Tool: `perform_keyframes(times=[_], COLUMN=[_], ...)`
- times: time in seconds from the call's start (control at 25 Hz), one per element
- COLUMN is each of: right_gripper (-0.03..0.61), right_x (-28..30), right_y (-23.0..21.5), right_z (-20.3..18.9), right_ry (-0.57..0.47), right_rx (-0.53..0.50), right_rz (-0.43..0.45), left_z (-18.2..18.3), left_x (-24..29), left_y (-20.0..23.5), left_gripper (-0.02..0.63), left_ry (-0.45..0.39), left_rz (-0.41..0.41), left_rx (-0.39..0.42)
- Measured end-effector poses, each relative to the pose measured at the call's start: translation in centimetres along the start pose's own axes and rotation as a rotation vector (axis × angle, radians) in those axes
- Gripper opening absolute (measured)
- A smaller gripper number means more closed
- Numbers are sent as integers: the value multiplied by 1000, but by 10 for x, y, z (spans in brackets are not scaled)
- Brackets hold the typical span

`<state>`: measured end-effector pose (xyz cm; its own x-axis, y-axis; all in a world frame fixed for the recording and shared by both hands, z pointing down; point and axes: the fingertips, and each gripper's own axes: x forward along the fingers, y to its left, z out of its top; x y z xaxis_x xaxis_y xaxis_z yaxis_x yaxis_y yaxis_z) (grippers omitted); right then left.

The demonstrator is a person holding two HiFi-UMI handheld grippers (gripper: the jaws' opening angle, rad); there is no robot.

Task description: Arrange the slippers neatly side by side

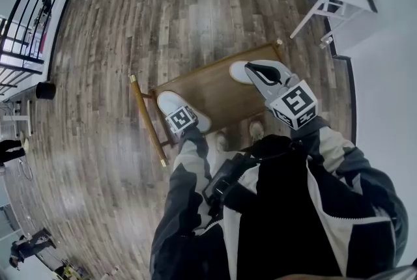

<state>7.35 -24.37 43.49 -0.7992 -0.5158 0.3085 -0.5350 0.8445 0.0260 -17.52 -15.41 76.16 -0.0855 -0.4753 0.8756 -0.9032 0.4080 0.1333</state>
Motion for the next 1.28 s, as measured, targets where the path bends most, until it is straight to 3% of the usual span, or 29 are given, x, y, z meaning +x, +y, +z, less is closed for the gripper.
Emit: perform_keyframes(times=[0.28, 0.52, 0.76, 1.28], right_gripper=[11, 11, 11, 11], right_x=[5, 13, 22, 29], right_y=[5, 14, 17, 20], right_z=[6, 13, 19, 17], right_ry=[-24, -59, -88, -91], right_rx=[5, 8, 20, 33], right_rz=[30, 67, 97, 105], left_z=[12, 35, 43, 38], left_x=[-17, -50, -74, -74], left_y=[-9, -2, 8, 25], left_gripper=[35, 35, 35, 35], left_ry=[-36, -125, -169, -152], left_rz=[-11, 19, 37, 55], left_rx=[112, 220, 210, 184])
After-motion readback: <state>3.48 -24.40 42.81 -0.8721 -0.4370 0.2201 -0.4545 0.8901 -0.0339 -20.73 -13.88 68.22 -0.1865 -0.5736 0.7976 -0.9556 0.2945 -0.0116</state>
